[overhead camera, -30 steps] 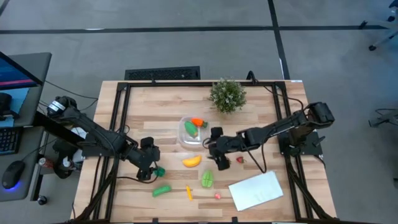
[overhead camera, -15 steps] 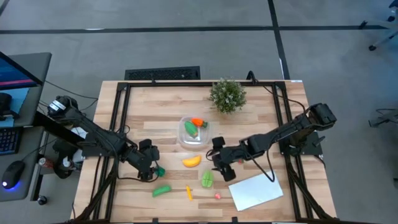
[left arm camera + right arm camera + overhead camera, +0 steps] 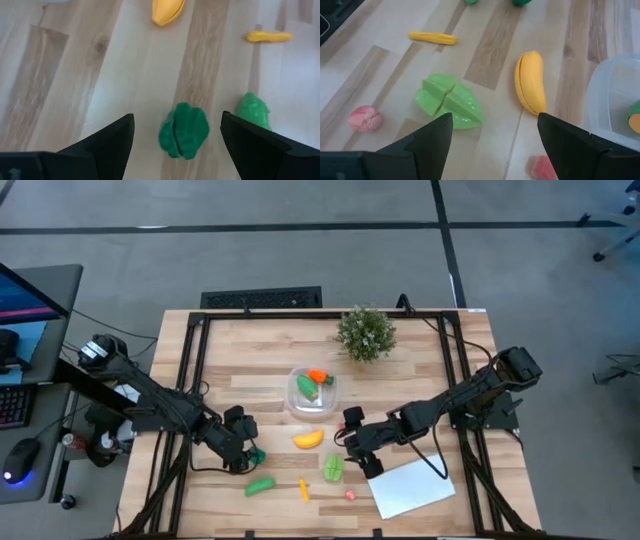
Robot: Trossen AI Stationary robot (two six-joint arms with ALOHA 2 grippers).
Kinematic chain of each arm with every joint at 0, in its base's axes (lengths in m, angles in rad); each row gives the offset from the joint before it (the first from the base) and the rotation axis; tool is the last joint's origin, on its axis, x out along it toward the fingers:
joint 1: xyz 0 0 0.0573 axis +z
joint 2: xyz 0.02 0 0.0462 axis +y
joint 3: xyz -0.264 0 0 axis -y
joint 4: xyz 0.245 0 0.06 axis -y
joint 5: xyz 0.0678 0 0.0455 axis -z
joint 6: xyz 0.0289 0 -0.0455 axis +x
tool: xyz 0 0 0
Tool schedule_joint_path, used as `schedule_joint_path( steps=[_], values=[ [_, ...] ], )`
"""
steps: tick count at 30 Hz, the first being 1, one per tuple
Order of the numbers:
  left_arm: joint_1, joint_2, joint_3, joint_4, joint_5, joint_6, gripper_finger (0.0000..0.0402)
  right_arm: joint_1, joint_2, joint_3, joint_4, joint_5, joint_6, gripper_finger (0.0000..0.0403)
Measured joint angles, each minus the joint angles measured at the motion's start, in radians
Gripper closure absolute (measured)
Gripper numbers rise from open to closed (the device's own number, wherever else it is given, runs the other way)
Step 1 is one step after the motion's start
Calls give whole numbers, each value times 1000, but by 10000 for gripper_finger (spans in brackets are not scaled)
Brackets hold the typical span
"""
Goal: Pick and placing Produce into tupperware
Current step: Put the green bell pepper into the transparent container
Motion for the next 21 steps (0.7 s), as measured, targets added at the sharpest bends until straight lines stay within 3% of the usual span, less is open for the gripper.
schedule_joint_path(
  steps=[9,21],
  values=[
    [-10,113,0,8,30,-12,117,0,0,-1,10,0,0,116],
    [-25,134,0,63,33,-13,117,-10,0,-1,23,0,0,116]
  ],
)
